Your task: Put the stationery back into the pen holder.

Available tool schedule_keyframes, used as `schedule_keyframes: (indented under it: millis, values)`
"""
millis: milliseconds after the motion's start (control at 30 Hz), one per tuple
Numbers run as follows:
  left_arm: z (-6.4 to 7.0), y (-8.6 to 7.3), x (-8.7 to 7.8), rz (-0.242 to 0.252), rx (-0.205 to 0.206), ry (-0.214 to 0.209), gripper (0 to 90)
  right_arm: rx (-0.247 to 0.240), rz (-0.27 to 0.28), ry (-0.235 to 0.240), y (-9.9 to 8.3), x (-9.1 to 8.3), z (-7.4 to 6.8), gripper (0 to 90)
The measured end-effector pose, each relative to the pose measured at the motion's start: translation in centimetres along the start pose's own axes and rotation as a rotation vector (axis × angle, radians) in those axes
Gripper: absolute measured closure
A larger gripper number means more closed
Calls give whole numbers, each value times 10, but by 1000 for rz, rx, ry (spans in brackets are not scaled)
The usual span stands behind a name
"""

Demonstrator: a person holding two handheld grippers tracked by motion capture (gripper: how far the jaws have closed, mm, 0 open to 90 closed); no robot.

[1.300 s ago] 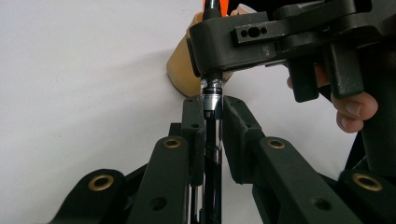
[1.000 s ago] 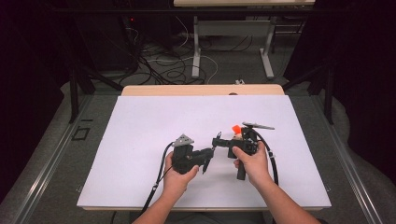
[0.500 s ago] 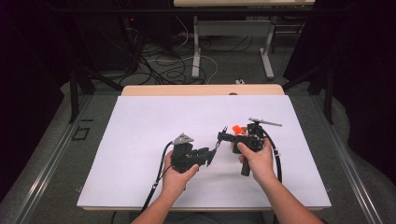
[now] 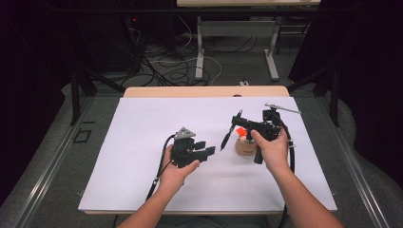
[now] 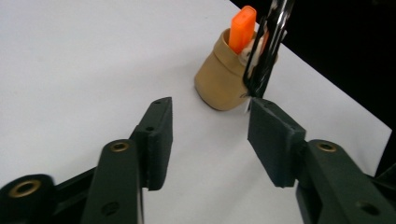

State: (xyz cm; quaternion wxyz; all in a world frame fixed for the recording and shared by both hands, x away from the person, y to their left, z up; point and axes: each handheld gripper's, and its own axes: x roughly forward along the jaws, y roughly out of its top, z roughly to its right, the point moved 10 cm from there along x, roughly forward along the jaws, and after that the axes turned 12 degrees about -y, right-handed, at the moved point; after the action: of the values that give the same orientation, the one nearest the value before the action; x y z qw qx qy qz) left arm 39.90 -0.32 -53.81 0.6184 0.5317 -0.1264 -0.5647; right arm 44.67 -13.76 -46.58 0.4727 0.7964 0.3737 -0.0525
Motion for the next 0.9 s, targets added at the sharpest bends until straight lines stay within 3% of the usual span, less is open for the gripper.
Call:
schedule_keyframes:
  millis: [133, 167, 367, 567, 633, 733, 900]
  values:
    - [-9, 3, -9, -8, 25, 35, 437, -20, 44, -30, 16, -8, 5, 798]
    - [-10, 4, -11, -1, 12, 38, 425, -25, 54, -36, 20, -10, 7, 798]
    - [-20, 3, -24, -16, 34, 90, 359, -28, 102, -84, 35, -21, 21, 798]
    - [-27, -3, -33, -33, 5, 95, 345, -20, 151, -116, 48, -29, 38, 798]
    - [-32, -5, -38, -40, 3, 120, 313, -17, 150, -130, 51, -34, 43, 798]
    - [-38, -7, -45, -36, -17, 124, 311, -27, 186, -154, 57, -37, 50, 798]
    - [-49, -11, -58, -39, -41, 150, 227, -52, 188, -192, 59, -42, 59, 798]
